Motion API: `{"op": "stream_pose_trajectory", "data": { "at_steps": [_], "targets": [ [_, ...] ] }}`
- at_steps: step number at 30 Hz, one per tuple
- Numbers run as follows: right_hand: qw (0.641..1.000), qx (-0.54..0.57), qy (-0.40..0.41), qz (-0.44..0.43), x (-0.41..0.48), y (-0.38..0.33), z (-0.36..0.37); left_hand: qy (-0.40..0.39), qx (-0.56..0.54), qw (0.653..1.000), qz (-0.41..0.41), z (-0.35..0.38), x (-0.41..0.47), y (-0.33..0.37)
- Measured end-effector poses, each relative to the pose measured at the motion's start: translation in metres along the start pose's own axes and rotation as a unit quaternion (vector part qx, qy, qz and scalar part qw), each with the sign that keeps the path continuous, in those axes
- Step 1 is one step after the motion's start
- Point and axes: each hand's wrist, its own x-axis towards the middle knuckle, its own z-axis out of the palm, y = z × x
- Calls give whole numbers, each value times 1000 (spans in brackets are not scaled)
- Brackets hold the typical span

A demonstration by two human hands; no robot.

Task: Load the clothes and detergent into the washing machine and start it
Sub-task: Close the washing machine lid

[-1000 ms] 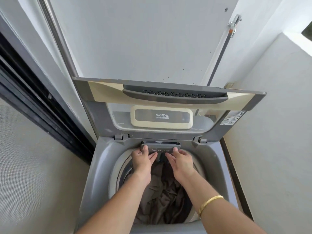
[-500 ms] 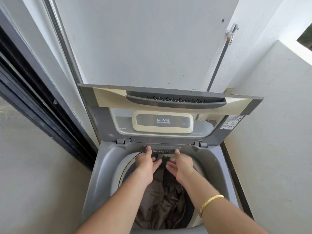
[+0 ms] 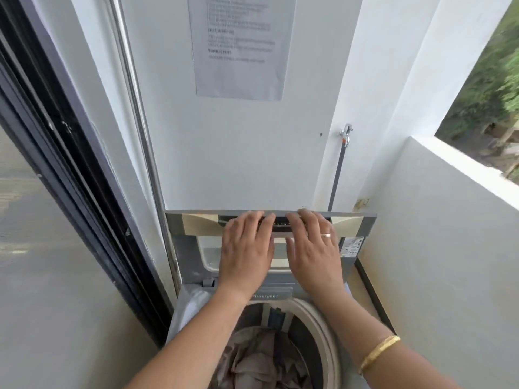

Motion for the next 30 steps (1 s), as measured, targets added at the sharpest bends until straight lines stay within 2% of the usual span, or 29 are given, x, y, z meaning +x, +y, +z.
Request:
{"op": "stream_pose_trajectory", "data": {
  "at_steps": [2,7,18,24,30],
  "targets": [
    [999,-25,-35,-17,8,6,3,-26,29,999,21,0,5,-7],
    [999,-10,-31,-37,11,10,7,-8,39,999,20,-2,8,-13],
    [986,29,-167,-14,14,3,-39,-113,-33,993,6,-47,6,0],
    [961,68,-264,-35,-17,-4,-85,-169,-53,984,-9,-86,-33,23],
    [916,112,-385,-16,-84,-8,-92,-275,-61,956,-81,-94,-98,56]
  ]
}}
